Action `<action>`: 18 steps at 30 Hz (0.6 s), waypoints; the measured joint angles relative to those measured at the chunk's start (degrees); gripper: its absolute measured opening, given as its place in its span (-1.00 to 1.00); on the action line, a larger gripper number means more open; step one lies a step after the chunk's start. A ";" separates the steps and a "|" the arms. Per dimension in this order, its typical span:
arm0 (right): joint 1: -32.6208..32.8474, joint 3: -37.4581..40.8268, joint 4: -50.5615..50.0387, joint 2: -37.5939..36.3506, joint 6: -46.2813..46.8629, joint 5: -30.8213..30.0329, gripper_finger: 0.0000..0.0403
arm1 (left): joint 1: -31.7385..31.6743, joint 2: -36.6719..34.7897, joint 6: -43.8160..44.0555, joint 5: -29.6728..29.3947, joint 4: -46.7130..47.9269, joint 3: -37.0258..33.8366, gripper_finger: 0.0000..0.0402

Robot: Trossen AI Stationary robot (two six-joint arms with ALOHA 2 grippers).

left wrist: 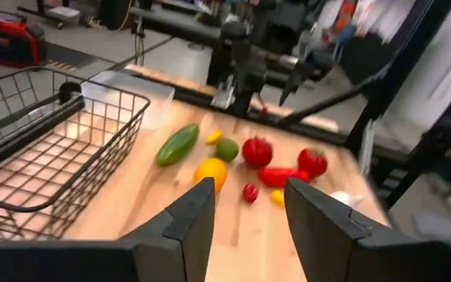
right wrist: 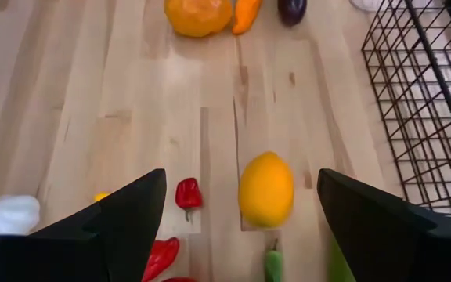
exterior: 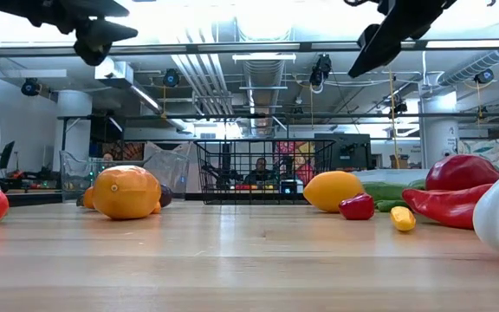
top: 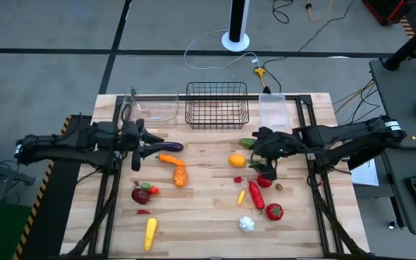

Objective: Sort produce into baskets
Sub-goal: Put the lemon into the wire basket

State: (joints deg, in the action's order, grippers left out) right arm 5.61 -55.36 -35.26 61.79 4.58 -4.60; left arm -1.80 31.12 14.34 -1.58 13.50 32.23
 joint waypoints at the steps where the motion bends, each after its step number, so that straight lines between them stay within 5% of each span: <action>1: 0.01 -0.24 0.00 0.74 -0.01 0.02 0.61 | 0.00 0.56 -1.47 0.00 0.07 0.35 -0.31; 8: 0.00 -1.06 0.20 6.52 2.25 0.00 0.61 | 0.63 3.66 -11.36 0.63 -0.85 -0.18 -0.31; 18: -0.08 -4.41 -0.91 15.34 7.20 -0.11 0.61 | 0.62 7.93 -10.38 0.61 -2.42 -0.97 -0.31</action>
State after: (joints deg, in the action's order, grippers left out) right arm 5.52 -59.77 -36.17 77.14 11.78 -4.71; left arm -1.19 39.05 3.96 -0.97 11.08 31.27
